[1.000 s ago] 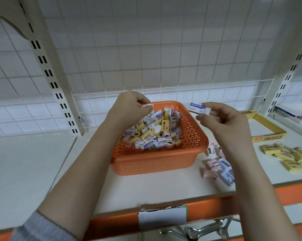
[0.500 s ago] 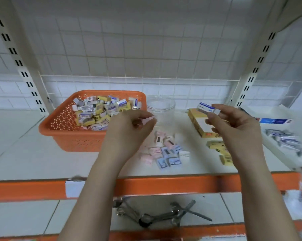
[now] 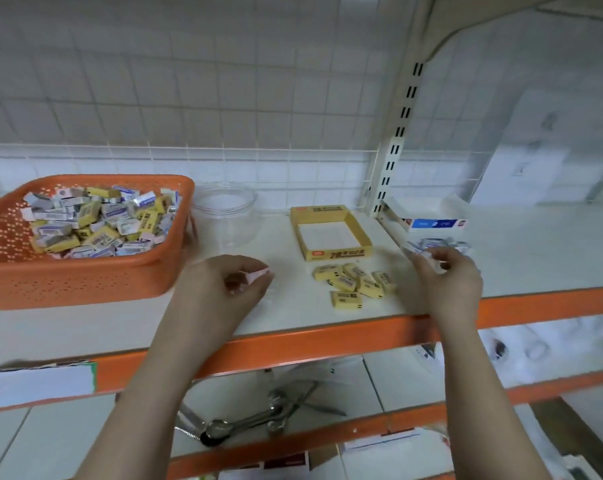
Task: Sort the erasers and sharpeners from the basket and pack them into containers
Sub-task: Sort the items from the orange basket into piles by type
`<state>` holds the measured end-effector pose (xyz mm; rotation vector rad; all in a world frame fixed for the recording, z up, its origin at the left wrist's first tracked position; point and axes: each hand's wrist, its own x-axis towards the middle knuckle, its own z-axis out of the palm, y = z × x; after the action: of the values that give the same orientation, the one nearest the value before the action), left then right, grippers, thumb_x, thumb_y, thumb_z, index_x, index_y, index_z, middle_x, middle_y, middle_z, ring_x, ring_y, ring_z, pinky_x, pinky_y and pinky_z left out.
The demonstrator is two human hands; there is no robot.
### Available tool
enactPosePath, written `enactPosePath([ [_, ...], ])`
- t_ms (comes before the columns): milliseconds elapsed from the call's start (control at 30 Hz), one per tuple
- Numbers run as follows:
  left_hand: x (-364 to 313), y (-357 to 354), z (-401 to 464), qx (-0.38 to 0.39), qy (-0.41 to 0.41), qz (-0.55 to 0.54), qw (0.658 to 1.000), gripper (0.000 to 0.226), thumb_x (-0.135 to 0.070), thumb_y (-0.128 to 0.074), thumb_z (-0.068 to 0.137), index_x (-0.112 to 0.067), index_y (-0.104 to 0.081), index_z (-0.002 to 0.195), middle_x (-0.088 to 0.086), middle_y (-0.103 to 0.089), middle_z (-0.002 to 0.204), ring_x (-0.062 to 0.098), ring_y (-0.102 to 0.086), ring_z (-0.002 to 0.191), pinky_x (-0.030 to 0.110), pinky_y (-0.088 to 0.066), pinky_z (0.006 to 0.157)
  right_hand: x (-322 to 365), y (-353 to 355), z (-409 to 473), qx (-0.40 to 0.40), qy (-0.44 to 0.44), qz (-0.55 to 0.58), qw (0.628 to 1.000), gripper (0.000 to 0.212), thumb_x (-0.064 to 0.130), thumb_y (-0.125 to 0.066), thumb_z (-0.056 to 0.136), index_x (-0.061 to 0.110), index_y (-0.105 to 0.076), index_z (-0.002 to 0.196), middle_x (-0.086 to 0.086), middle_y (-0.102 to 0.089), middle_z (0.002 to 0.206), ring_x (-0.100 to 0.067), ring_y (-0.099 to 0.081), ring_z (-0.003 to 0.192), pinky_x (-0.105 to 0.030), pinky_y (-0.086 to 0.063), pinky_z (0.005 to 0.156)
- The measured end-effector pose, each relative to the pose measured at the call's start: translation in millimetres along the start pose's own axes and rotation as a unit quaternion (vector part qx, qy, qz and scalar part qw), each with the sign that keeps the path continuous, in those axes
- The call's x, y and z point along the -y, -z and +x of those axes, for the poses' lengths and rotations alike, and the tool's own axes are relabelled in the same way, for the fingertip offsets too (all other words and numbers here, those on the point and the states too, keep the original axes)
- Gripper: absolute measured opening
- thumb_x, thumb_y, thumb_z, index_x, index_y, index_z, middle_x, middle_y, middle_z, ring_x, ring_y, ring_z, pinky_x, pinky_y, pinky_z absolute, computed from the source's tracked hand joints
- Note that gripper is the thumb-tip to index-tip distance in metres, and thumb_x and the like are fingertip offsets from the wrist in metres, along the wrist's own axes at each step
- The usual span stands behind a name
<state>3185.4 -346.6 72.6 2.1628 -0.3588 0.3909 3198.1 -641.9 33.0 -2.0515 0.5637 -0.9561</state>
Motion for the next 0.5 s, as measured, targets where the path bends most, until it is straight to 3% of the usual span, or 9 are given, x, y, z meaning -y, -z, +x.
enactPosePath([
  [100, -11.3, -18.6, 4.3, 0.02, -0.002, -0.008, 1.0, 0.006, -0.032, -0.07, 0.08, -0.035, -0.068, 0.084, -0.028, -0.06, 0.077, -0.005, -0.061, 0.076, 0.003, -0.042, 0.065, -25.6, 23.5, 31.3, -0.064, -0.015, -0.054, 0.996, 0.028, 0.033, -0.061, 0.08, 0.01, -0.07, 0.094, -0.012, -0.067, 0.093, -0.031, -0.059, 0.093, -0.037, -0.046, 0.08],
  [167, -18.9, -32.0, 7.9, 0.031, -0.009, -0.017, 0.999, 0.007, -0.032, -0.07, 0.08, -0.034, -0.068, 0.085, -0.029, -0.059, 0.078, -0.007, -0.06, 0.078, 0.001, -0.041, 0.064, -38.9, 36.7, 44.7, -0.067, -0.048, -0.085, 0.993, 0.025, 0.026, -0.059, 0.085, 0.009, -0.068, 0.101, -0.013, -0.066, 0.101, -0.034, -0.058, 0.101, -0.035, -0.046, 0.08],
  [300, -29.4, -53.9, 12.4, 0.053, -0.028, -0.016, 0.998, 0.009, -0.03, -0.071, 0.079, -0.032, -0.07, 0.087, -0.023, -0.062, 0.08, -0.001, -0.061, 0.08, 0.005, -0.043, 0.068, -52.9, 46.7, 51.5, -0.04, -0.08, -0.133, 0.987, 0.021, 0.019, -0.058, 0.086, 0.003, -0.069, 0.096, -0.017, -0.069, 0.095, -0.035, -0.061, 0.091, -0.032, -0.042, 0.068],
  [367, -32.8, -61.1, 13.8, 0.057, -0.034, -0.013, 0.998, 0.008, -0.03, -0.072, 0.079, -0.033, -0.07, 0.086, -0.021, -0.063, 0.081, 0.001, -0.061, 0.08, 0.01, -0.045, 0.07, -54.9, 46.6, 51.5, -0.018, -0.075, -0.156, 0.985, 0.022, 0.018, -0.058, 0.087, 0.0, -0.068, 0.093, -0.019, -0.069, 0.092, -0.037, -0.06, 0.089, -0.036, -0.046, 0.071],
  [500, -32.6, -69.1, 16.2, 0.055, -0.043, -0.01, 0.997, 0.009, -0.026, -0.073, 0.078, -0.032, -0.069, 0.084, -0.026, -0.059, 0.081, -0.004, -0.059, 0.079, 0.001, -0.041, 0.066, -52.3, 43.8, 52.3, 0.007, -0.074, -0.185, 0.98, 0.031, 0.016, -0.056, 0.086, 0.0, -0.065, 0.111, -0.022, -0.063, 0.111, -0.039, -0.055, 0.105, -0.038, -0.045, 0.083],
])
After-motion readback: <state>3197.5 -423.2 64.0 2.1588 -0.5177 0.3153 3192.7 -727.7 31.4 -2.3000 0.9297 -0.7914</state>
